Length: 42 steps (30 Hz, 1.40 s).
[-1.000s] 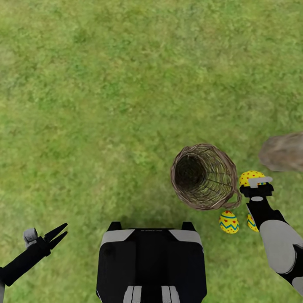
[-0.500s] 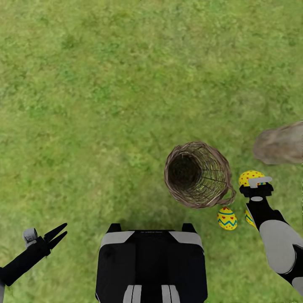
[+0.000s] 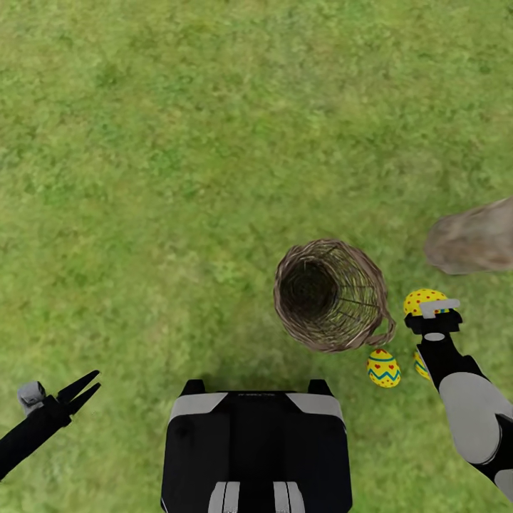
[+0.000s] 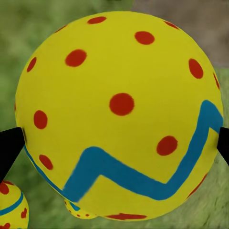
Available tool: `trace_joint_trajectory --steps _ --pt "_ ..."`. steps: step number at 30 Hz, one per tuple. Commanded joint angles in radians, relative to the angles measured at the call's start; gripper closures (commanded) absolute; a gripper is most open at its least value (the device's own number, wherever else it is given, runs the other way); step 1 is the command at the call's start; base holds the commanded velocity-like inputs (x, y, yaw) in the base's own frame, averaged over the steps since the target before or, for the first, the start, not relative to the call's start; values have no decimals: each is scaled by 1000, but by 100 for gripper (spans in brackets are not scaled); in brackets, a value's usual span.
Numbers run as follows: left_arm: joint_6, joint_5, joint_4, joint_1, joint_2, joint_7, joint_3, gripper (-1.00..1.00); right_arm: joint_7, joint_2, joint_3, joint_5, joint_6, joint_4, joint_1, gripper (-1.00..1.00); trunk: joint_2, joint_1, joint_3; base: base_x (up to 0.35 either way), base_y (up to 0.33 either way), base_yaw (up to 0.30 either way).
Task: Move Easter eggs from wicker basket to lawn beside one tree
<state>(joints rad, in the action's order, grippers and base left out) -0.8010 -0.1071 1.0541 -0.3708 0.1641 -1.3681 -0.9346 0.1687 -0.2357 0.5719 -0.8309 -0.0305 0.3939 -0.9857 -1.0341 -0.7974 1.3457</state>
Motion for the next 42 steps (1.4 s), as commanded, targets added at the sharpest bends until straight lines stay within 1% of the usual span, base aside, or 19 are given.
trace_joint_trajectory --steps 1,3,5,6,9,12,13,15,16,18,19,20,21,23,26,28,35,38,42 --pt "-17 -1 10 0 5 -7 -1 -100 3 1 7 -10 -3 -1 -1 100 -8 -4 4 0 0 0" --pt "-27 -15 16 0 7 -14 0 -100 3 2 6 -10 -3 -1 -1 100 -22 -12 10 0 0 0" --pt "-31 -75 18 0 8 -15 4 -100 3 3 6 -10 -4 -1 -1 100 -36 -19 16 0 0 0" --pt "-32 -87 20 0 8 -15 5 -100 4 3 7 -11 -4 -1 -1 100 -43 -23 19 0 0 0" --pt "-33 -96 50 0 1 -16 6 -100 5 2 7 -10 -5 0 -1 100 -64 -35 29 0 0 0" --pt "-33 -112 52 -7 -25 -16 16 -100 5 2 7 -10 -5 0 0 100 -85 -46 38 0 0 0" --pt "-33 -114 54 -9 -35 -16 30 -100 5 2 7 -10 -5 0 0 100 -92 -50 41 0 0 0" --pt "-33 -118 53 -11 -48 -16 90 -100 5 2 8 -10 -5 0 1 100 -106 -58 47 0 0 0" --pt "-33 -132 55 -11 -61 -16 118 -100 5 3 8 -10 -5 0 1 100 -113 -62 51 0 0 0" --pt "-33 -160 68 -11 -76 -16 151 -100 5 3 7 -10 -5 0 1 100 -127 -69 57 0 0 0" --pt "-33 -167 76 -11 -85 -15 184 -100 5 3 8 -10 -5 0 3 100 -134 -73 60 0 0 0" --pt "-33 -170 79 -11 -93 -15 208 -100 5 3 8 -10 -5 0 3 100 -141 -77 63 0 0 0" --pt "-33 -170 83 -11 -97 -15 217 -100 5 3 8 -10 -5 0 4 100 -148 -81 66 0 0 0" --pt "-34 -170 98 -11 -108 -16 222 -100 5 3 8 -10 -5 -1 4 100 -162 -88 72 0 0 0" --pt "-54 -171 127 -11 -138 -16 226 -100 5 3 7 -10 -5 -1 4 100 -183 -100 82 0 0 0" --pt "-61 -171 139 -11 -147 -16 246 -100 5 3 8 -10 -5 0 4 100 -197 -108 88 0 0 -37" --pt "-63 -171 139 -11 -150 -16 254 -100 5 1 8 -10 -5 0 4 100 -246 -134 105 0 0 -240" --pt "-64 -171 139 -11 -152 -16 282 -100 5 1 7 -10 -5 0 4 100 -267 -146 111 0 0 -252" --pt "-64 -172 138 -11 -152 -16 293 -100 5 0 7 -10 -5 0 4 100 -295 -161 119 0 0 -247"
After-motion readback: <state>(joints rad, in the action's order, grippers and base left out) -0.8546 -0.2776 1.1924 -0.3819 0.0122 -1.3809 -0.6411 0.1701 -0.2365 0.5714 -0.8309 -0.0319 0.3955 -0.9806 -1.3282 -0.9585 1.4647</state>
